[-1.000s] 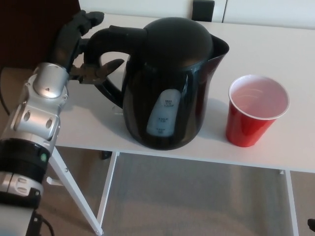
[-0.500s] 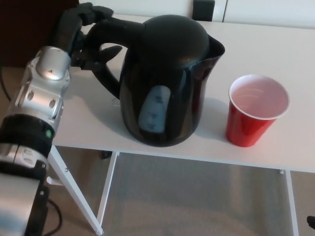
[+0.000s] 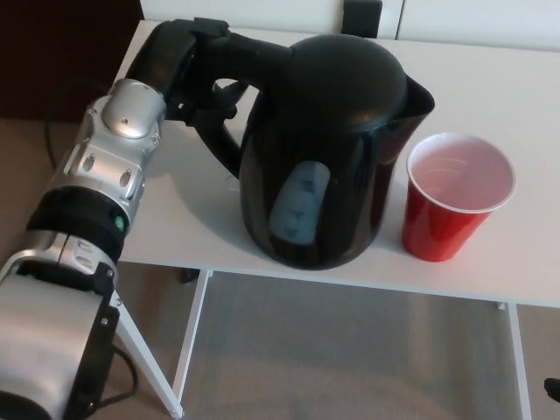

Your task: The robot walk towards a table in front and uses its left hand to pick up the pot from the base and pour water to the cup on the right hand side

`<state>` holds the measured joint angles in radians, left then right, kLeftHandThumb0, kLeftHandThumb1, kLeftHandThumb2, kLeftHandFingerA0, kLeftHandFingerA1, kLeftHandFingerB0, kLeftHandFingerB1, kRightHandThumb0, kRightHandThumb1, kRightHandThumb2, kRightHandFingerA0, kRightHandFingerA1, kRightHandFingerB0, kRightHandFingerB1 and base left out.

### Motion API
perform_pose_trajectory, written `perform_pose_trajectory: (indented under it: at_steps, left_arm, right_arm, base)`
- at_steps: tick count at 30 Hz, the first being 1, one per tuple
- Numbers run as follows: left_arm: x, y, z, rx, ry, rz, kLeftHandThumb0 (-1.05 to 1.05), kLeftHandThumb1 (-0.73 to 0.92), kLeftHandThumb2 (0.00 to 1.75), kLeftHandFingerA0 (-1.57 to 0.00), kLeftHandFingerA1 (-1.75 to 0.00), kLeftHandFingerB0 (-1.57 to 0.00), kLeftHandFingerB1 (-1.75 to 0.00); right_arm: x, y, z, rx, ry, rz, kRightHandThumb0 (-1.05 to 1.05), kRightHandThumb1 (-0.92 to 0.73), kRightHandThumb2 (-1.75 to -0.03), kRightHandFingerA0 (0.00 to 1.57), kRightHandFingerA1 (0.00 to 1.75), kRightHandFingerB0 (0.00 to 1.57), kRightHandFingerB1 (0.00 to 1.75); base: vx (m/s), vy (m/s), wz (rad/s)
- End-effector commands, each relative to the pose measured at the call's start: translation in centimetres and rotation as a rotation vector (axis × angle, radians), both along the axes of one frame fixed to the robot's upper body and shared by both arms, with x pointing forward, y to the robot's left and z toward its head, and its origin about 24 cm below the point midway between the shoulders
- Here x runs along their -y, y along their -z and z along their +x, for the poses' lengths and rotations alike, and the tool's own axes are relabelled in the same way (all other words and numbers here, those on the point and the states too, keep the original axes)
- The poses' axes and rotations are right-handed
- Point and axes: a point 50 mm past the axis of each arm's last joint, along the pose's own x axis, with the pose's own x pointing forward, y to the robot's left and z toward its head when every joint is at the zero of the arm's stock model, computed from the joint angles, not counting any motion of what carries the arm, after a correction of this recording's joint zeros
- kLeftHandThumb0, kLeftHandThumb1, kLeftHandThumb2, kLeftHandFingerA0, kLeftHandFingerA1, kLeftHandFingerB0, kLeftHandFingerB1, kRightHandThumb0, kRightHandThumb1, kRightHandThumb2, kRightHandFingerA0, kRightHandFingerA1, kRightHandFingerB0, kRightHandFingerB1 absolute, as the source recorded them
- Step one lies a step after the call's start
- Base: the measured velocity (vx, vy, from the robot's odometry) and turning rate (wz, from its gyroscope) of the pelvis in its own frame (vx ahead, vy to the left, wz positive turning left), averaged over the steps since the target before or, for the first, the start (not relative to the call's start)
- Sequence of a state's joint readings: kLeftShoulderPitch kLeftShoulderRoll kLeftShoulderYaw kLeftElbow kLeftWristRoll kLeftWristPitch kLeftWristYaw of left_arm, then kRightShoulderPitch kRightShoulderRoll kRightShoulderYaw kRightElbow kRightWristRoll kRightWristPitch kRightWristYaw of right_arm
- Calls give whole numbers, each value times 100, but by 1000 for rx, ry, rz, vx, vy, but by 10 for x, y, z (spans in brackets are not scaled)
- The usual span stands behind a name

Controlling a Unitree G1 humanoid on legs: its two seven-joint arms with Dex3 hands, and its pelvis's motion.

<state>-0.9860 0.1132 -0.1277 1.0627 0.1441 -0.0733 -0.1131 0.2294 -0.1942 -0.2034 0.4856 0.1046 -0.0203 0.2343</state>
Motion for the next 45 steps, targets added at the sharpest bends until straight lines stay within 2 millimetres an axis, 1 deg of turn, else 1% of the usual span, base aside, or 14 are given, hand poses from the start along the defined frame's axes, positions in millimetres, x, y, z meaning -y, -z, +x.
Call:
perform_pose_trajectory:
  at_steps: [1, 6, 10, 12, 13, 15, 16, 20, 36, 38, 39, 43, 44, 45]
  left_arm:
    - [4, 0, 0, -10, 43, -17, -14, 74, 73, -82, -151, -78, -128]
    - [0, 0, 0, -10, 12, -72, -14, 74, 77, -80, -151, -77, -125]
    - [-4, -6, 1, 16, -13, -86, -15, 77, 69, -70, -161, -78, -116]
    - [-7, -12, 1, 43, -43, -95, -14, 77, 67, -74, -124, -73, -122]
    - [-8, -16, 1, 55, -57, -115, -12, 81, 64, -47, -41, -64, -101]
    - [-8, -16, 0, 56, -59, -117, -12, 81, 64, -47, -41, -64, -101]
    - [-11, -24, 1, 80, -86, -135, -14, 78, 60, -46, -146, -50, -111]
    - [-13, -34, 0, 102, -107, -203, -4, 81, 75, -63, -165, -63, -143]
    - [-10, -61, -5, 296, -162, -116, -10, 64, 86, -78, -159, -81, -126]
    - [-5, -67, -6, 343, -160, -79, -11, 68, 82, -77, -166, -75, -139]
    - [-2, -70, -7, 375, -160, -51, -11, 73, 72, -75, -169, -71, -144]
    - [5, -76, -7, 421, -170, -3, -15, 73, 62, -78, -165, -71, -141]
    - [11, -80, -7, 439, -185, 42, -18, 74, 61, -87, -148, -95, -64]
    - [16, -83, -8, 447, -193, 68, -18, 76, 62, -87, -148, -95, -62]
  right_arm:
    - [6, -1, 1, -3, 19, -22, -14, -53, -55, 61, 52, 33, 39]
    - [5, -2, 4, 3, 3, -31, -13, -37, -84, 49, 65, 21, 52]
    - [5, -2, 4, 0, 8, -32, -15, -54, -55, 66, 55, 32, 39]
    - [6, -1, 3, -4, 16, -30, -14, -54, -55, 67, 56, 32, 39]
    - [6, -1, 3, -5, 13, -34, -15, -55, -55, 64, 55, 31, 38]
    - [6, -1, 3, -5, 12, -34, -15, -55, -55, 64, 55, 31, 38]
    - [6, -1, 2, -4, 11, -31, -12, -37, -85, 59, 70, 21, 52]
    - [6, 0, 2, -6, 14, -31, -13, -37, -85, 59, 70, 21, 52]
    - [5, 0, 5, 4, -11, -39, -18, -55, -55, 62, 56, 31, 39]
    - [5, -1, 6, 3, -7, -40, -13, -37, -85, 57, 69, 22, 53]
    - [5, 0, 6, 3, -6, -40, -15, -54, -55, 62, 55, 32, 39]
    - [5, -1, 6, 4, -15, -43, -16, -54, -55, 59, 54, 32, 40]
    - [4, 0, 7, 0, -18, -52, -17, -53, -55, 62, 55, 32, 39]
    - [4, 0, 8, -2, -22, -60, -17, -54, -55, 63, 54, 33, 39]
  base:
    - [0, 0, 0]
    - [0, 0, 0]
    - [0, 0, 0]
    - [0, 0, 0]
    - [0, 0, 0]
    - [0, 0, 0]
    - [0, 0, 0]
    - [0, 0, 0]
    - [0, 0, 0]
    - [0, 0, 0]
    - [0, 0, 0]
    - [0, 0, 0]
    - [0, 0, 0]
    - [0, 0, 0]
